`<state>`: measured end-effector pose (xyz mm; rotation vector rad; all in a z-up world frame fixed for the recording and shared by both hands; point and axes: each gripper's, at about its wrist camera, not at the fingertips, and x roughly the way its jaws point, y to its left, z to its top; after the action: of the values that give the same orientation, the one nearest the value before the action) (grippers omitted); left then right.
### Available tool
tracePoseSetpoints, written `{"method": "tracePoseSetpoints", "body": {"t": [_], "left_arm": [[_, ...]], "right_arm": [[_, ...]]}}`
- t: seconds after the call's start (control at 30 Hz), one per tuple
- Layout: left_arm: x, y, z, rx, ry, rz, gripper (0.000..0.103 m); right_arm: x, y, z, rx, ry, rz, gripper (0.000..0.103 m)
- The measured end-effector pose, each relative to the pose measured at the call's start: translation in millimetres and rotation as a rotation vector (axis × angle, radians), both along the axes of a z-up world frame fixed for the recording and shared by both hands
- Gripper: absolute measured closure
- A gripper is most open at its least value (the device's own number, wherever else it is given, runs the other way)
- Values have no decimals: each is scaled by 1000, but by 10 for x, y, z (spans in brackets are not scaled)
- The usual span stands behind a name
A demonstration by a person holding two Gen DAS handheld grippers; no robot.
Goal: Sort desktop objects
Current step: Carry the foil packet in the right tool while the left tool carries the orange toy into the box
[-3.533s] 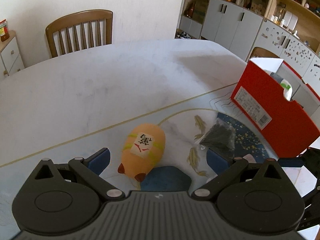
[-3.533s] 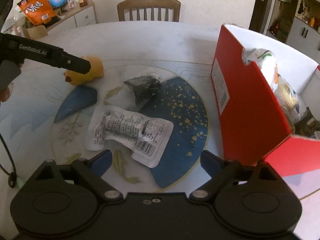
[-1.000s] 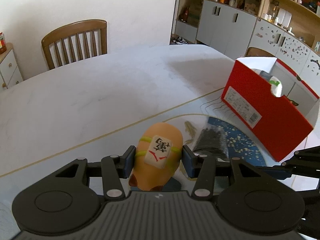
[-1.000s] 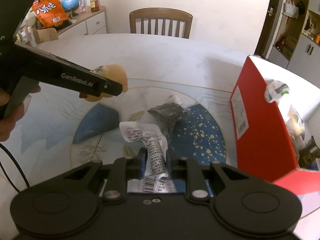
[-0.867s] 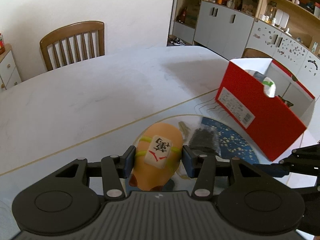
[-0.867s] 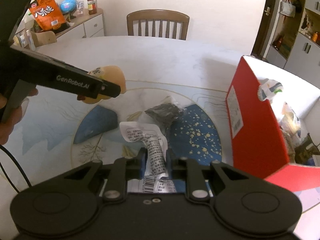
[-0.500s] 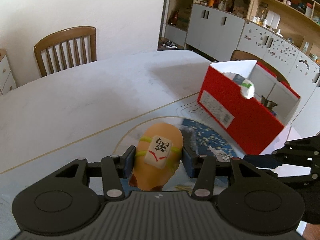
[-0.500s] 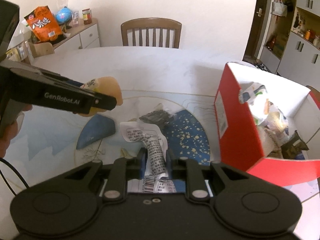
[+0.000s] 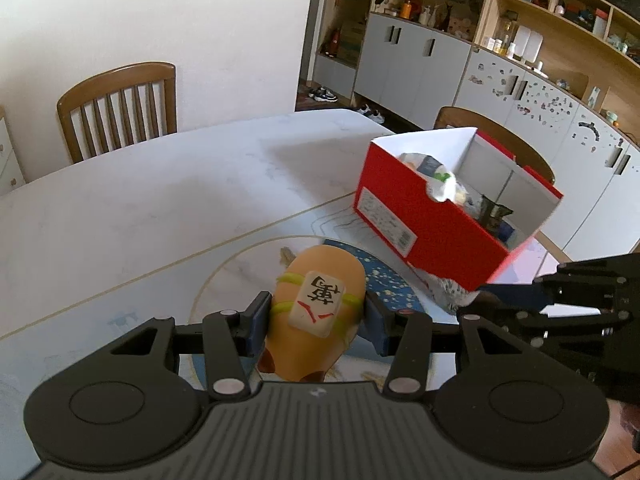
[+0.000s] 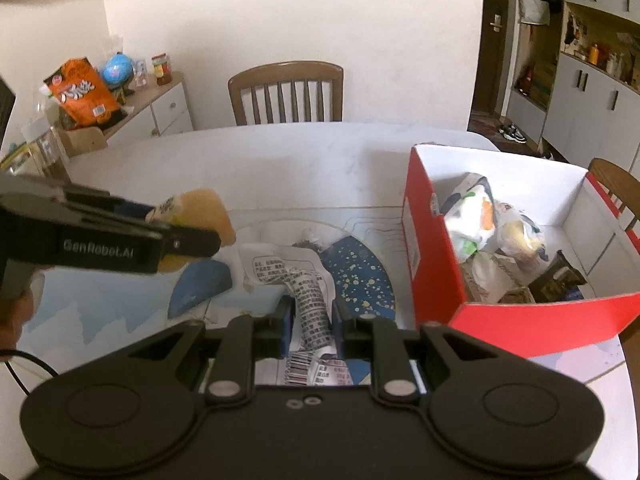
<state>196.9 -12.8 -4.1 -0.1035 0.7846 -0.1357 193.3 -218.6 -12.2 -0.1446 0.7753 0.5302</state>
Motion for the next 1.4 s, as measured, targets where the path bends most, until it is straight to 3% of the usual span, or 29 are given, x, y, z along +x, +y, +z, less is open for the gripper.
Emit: {"method": "tracePoseSetpoints", "body": {"t": [0.57,1.4], "left_arm": [[-173,-491,315,-20,-51,-52,55],[327,-1432,576,-5,-110,-74,55]], "right_arm": [[-78,-591,345,115,-19,-78,83],[407,-1482,623,153,-88,-94,83]]}}
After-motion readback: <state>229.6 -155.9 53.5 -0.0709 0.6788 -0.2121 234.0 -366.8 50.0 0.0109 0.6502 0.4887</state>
